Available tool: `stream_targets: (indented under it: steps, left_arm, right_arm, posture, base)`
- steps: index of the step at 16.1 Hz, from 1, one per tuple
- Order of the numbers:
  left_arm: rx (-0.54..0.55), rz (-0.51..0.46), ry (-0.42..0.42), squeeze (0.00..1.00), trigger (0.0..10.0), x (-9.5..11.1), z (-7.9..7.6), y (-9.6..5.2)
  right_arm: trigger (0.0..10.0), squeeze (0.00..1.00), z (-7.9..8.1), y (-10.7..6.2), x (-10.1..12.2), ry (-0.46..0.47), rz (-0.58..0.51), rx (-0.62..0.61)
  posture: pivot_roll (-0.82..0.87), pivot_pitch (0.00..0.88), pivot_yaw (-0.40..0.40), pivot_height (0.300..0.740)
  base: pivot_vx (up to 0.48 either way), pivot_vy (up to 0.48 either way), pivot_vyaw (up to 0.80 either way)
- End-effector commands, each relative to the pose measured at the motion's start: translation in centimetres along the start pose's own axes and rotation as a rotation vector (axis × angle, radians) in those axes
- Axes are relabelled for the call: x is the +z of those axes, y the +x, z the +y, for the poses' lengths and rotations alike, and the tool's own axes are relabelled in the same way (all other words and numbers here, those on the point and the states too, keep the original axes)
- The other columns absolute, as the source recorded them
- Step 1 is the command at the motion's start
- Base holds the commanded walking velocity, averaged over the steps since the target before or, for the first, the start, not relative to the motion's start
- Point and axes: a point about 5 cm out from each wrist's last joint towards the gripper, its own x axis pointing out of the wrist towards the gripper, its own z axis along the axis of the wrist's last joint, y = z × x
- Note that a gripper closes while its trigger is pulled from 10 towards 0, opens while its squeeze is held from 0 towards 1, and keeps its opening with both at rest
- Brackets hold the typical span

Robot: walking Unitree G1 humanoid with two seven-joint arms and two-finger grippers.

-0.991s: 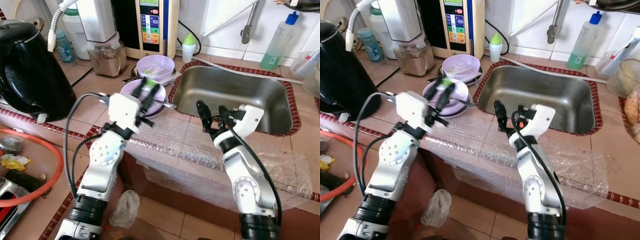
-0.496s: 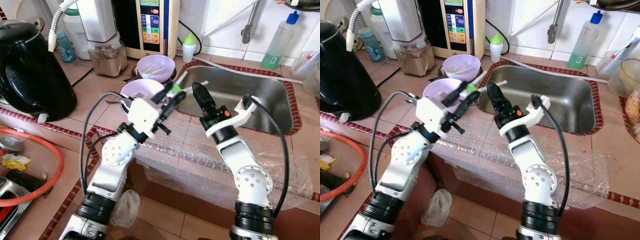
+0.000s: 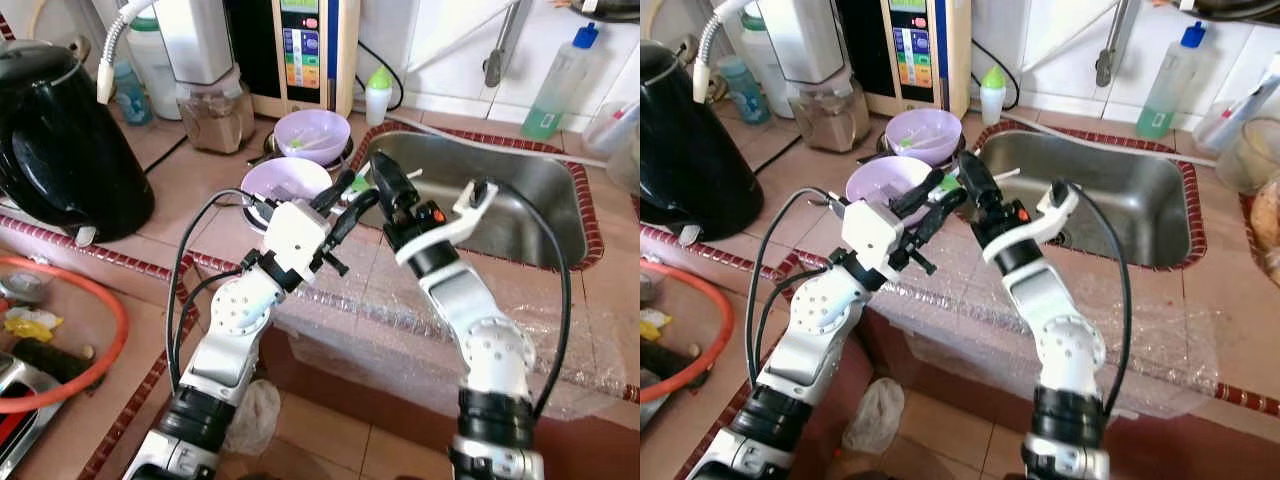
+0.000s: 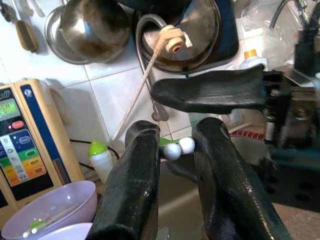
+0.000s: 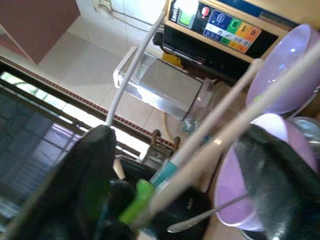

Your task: Kitchen organization

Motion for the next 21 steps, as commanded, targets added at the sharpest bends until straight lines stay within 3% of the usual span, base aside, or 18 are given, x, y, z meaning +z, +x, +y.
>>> stream_targets:
  steps: [1,11,14,15,16,17,18,19,21]
  left_arm:
    - [-0.018,-0.008,0.012,0.00,0.0,0.1,0.0,0.2]
    - [-0.013,-0.004,0.009,0.00,0.0,-0.1,-0.4,0.2]
    - [-0.010,0.002,0.009,0.00,2.2,-0.2,-0.4,0.2]
    - [-0.011,0.005,0.009,0.00,4.2,-0.3,-0.4,0.1]
    - [-0.012,0.008,0.009,0.00,4.9,-0.3,-0.5,0.1]
    - [-0.013,0.009,0.008,0.00,4.9,-0.4,-0.5,0.1]
    - [-0.015,0.011,0.008,0.00,9.1,-0.4,-0.5,0.1]
    - [-0.020,0.015,0.009,0.00,10.0,-0.4,-0.6,0.1]
    - [-0.035,0.027,0.002,0.00,10.0,-0.6,-0.8,0.0]
  right_arm:
    - [0.0,0.00,0.5,0.7,-0.2,0.057,-0.012,0.016]
    - [0.0,0.00,-0.5,1.0,0.7,0.076,-0.061,-0.051]
    - [0.0,0.00,-0.7,1.0,0.8,0.073,-0.067,-0.058]
    - [0.0,0.00,-0.7,1.0,0.8,0.072,-0.069,-0.061]
    - [0.0,0.00,-0.7,1.0,0.9,0.071,-0.071,-0.063]
    - [0.0,0.00,-0.7,1.0,0.9,0.070,-0.072,-0.063]
    - [0.0,0.00,-0.7,1.0,0.9,0.069,-0.074,-0.064]
    - [0.0,0.00,-0.7,1.0,1.0,0.068,-0.079,-0.067]
    - [0.0,0.00,-0.8,1.1,1.2,0.063,-0.086,-0.070]
  posture:
    - [-0.07,0.000,0.073,0.740]
    - [-0.07,0.000,0.068,0.740]
    - [-0.07,0.000,0.070,0.740]
    - [-0.07,0.000,0.070,0.740]
    - [-0.07,0.000,0.071,0.740]
    - [-0.07,0.000,0.071,0.740]
    - [-0.07,0.000,0.071,0.740]
    - [-0.07,0.000,0.072,0.740]
    - [-0.07,0.000,0.073,0.740]
  base:
    - [0.000,0.000,0.00]
    - [0.000,0.000,0.00]
    - [0.000,0.000,0.00]
    - [0.000,0.000,0.00]
    - [0.000,0.000,0.00]
    - [0.000,0.000,0.00]
    - [0.000,0.000,0.00]
    - [0.000,0.000,0.00]
    - [0.000,0.000,0.00]
